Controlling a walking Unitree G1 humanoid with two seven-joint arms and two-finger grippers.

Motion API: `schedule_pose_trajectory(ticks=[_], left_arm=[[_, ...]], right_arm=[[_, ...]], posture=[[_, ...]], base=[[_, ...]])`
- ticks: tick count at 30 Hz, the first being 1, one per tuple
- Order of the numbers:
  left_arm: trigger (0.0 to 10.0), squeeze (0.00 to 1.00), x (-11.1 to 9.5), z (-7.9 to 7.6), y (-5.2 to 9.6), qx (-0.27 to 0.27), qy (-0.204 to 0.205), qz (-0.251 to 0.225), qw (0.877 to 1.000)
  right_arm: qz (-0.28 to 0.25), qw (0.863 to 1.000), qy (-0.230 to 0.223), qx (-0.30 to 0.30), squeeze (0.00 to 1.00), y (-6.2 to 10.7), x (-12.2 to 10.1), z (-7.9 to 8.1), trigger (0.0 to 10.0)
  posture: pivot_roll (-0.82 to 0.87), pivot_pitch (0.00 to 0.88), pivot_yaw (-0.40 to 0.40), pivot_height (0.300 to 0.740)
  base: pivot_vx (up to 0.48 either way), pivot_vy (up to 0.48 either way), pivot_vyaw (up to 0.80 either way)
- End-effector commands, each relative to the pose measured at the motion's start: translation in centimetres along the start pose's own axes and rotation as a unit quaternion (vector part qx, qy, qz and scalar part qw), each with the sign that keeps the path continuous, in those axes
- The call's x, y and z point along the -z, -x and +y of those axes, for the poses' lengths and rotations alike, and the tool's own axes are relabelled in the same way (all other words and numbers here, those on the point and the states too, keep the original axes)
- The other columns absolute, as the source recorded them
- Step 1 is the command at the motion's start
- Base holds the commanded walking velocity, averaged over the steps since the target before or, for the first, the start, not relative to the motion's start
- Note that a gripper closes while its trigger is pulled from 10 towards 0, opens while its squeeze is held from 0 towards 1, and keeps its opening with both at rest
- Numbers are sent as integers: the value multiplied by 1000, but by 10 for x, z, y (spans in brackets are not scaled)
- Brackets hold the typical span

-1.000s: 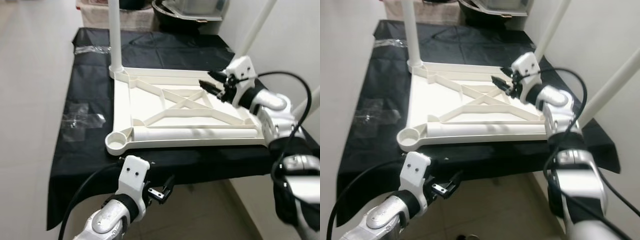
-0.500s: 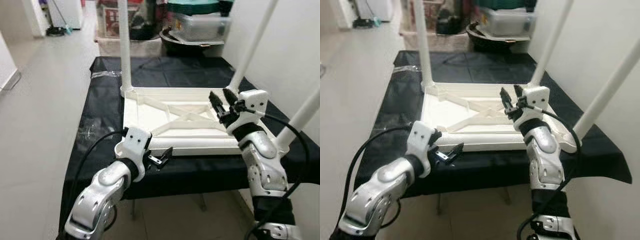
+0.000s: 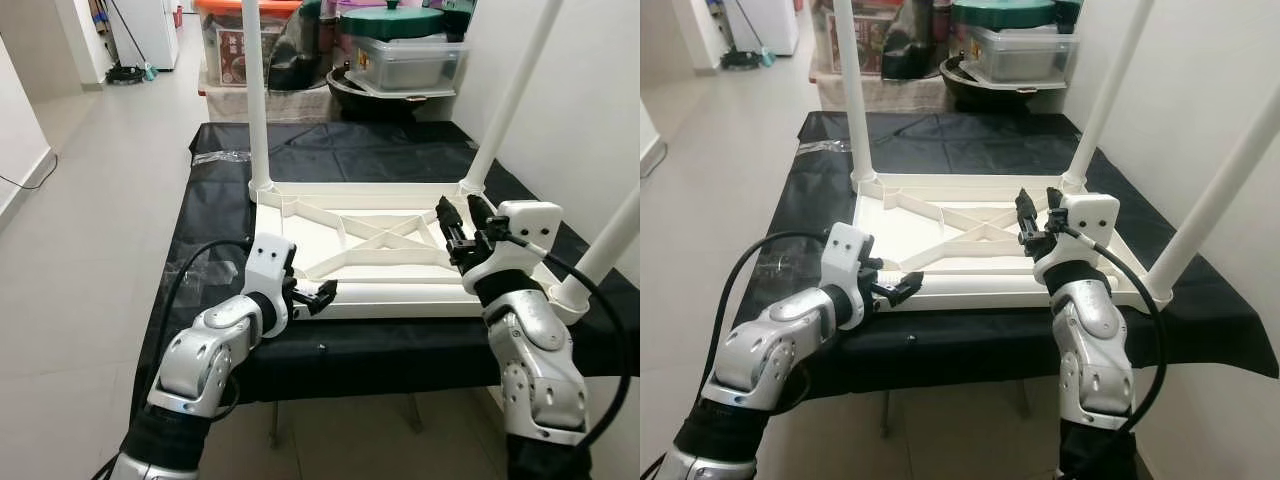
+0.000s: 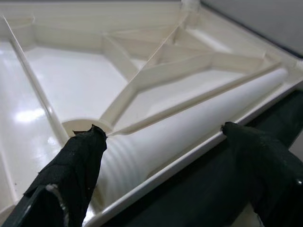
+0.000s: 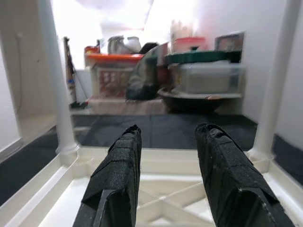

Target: Building children table

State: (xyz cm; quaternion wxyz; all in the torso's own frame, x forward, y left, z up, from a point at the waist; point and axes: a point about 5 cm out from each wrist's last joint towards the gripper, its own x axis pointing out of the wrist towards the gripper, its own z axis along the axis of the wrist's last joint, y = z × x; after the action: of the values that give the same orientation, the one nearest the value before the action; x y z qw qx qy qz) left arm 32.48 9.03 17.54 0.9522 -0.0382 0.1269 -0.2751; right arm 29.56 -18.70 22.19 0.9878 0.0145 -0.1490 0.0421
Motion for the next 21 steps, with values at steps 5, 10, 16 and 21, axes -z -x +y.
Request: schedule_pose_trajectory(ticks=[5, 10, 16, 21], left_arm=[[10000, 0, 5, 5, -9, 27, 20, 39, 999], [10000, 0, 6, 5, -17, 39, 23, 59, 997], [10000, 0, 11, 1, -20, 45, 23, 77, 996], [10000, 0, 13, -1, -21, 50, 30, 86, 995]], right_arm=[[22, 1000, -6, 9, 0, 7, 1, 5, 10000], [33, 999, -7, 17, 0, 10, 3, 5, 10000], [40, 999, -7, 22, 0, 12, 4, 4, 10000], [44, 999, -8, 27, 0, 12, 5, 3, 10000]], posture=[[123, 83, -62, 740], [124, 91, -58, 740], [125, 99, -46, 740], [128, 99, -48, 740]], base=[[0, 0, 0], [0, 0, 0], [0, 0, 0], [0, 0, 0]])
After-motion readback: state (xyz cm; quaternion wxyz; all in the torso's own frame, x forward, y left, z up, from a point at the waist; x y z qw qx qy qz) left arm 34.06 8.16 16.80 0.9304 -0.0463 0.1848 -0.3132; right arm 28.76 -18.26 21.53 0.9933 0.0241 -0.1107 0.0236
